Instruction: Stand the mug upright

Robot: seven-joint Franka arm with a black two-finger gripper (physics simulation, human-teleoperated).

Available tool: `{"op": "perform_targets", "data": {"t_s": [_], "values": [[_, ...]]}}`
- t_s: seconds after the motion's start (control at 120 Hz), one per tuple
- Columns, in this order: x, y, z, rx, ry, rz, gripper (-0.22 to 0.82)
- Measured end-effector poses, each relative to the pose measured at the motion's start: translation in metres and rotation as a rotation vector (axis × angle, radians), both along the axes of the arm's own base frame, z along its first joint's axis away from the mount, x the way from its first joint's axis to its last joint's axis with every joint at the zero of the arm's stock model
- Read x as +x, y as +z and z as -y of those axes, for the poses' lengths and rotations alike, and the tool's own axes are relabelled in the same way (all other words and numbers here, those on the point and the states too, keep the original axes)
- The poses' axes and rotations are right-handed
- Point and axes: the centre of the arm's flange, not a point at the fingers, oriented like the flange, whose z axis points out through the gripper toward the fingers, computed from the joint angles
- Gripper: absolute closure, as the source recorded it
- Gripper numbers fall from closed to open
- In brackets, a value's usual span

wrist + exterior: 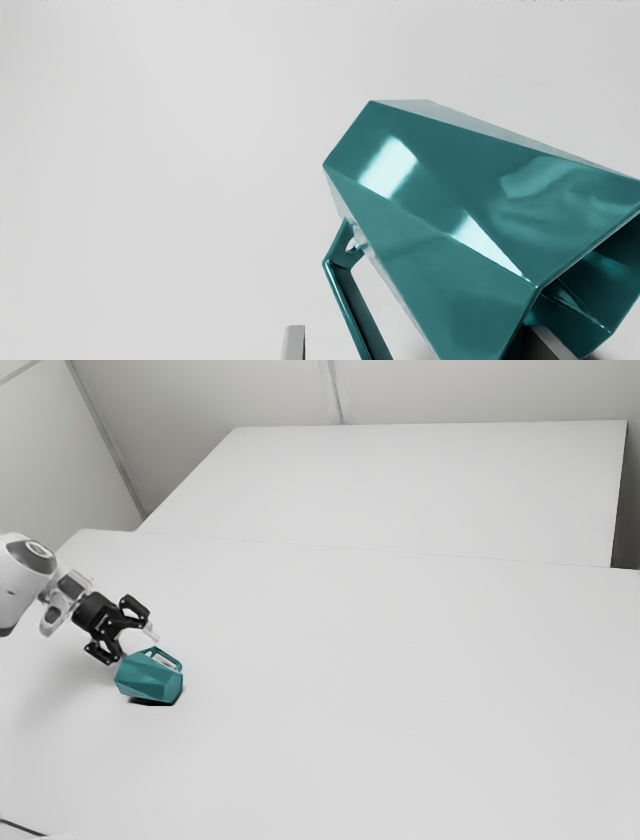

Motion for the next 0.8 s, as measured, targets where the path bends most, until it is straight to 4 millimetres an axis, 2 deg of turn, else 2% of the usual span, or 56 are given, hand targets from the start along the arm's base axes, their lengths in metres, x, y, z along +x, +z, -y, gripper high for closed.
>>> {"op": "perform_targets", "data": {"t_s": [0.233,0.383,0.483,0.642,0.8], "values": [[0.01,-0.002,0.016,-0.025,-0.018,0.009,0.33],[0.012,-0.004,0.017,-0.031,-0.011,0.013,0.56],[0.013,-0.004,0.021,-0.038,-0.012,0.017,0.66],[0.015,-0.004,0.027,-0.047,-0.015,0.022,0.74],[0.013,-0.001,0.03,-0.046,-0.007,0.027,0.77]]}}
